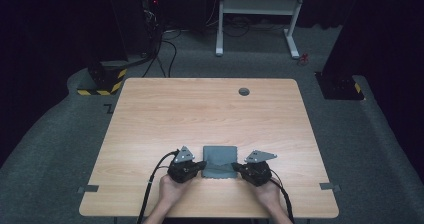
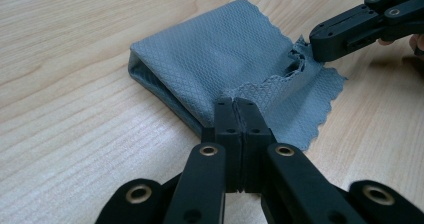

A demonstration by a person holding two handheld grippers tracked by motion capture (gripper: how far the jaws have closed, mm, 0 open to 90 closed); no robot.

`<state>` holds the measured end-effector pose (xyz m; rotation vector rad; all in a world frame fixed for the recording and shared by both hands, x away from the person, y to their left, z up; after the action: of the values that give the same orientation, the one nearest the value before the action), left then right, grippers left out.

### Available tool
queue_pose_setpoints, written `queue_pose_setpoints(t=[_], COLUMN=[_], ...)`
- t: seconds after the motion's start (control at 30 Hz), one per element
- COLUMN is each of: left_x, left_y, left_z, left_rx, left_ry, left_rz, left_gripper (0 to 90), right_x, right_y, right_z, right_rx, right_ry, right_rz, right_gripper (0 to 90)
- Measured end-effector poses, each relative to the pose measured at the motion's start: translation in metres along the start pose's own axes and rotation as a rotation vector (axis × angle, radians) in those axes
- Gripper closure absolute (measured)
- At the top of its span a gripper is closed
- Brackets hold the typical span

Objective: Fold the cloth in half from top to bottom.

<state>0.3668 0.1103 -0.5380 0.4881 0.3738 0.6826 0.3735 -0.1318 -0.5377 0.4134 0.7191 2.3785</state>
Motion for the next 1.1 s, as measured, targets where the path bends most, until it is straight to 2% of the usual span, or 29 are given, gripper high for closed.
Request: queue_pose_setpoints(t=[0.1,0.4,0.87,1.0,1.1], left_x=[0.0,-0.003,-0.006,-0.006,-0.006], left_y=[0.001,0.002,0.001,0.001,0.001], left_z=[-0.001,-0.007,-0.009,-0.009,-0.009], left_rx=[0.004,0.002,0.02,0.027,0.032], left_ry=[-0.001,0.006,0.005,0.005,0.012], left_rz=[0.004,0.01,0.004,-0.003,-0.012], left_gripper=[89.3,89.3,88.3,84.9,78.8], right_x=[0.001,0.006,0.011,0.012,0.013], right_y=[0.0,0.0,0.0,0.0,0.001], right_z=[-0.001,-0.005,-0.007,-0.007,-0.008], right_rx=[-0.012,0.007,0.027,0.027,0.022], right_ry=[-0.01,0.014,0.037,0.04,0.036], right_rz=[0.012,0.019,0.001,-0.004,-0.003], right_gripper=[89.5,89.5,88.8,88.1,83.3])
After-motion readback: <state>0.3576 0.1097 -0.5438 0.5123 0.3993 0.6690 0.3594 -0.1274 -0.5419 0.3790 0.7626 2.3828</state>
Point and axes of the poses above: each handheld gripper's, and its own axes: y roughly backward along the jaws, z roughly out of its top, x roughly to its left, the point moved 3 cm from there along -y, roughly forward along the jaws, and after that the axes turned 3 degrees about -x, right-handed, at the moved point
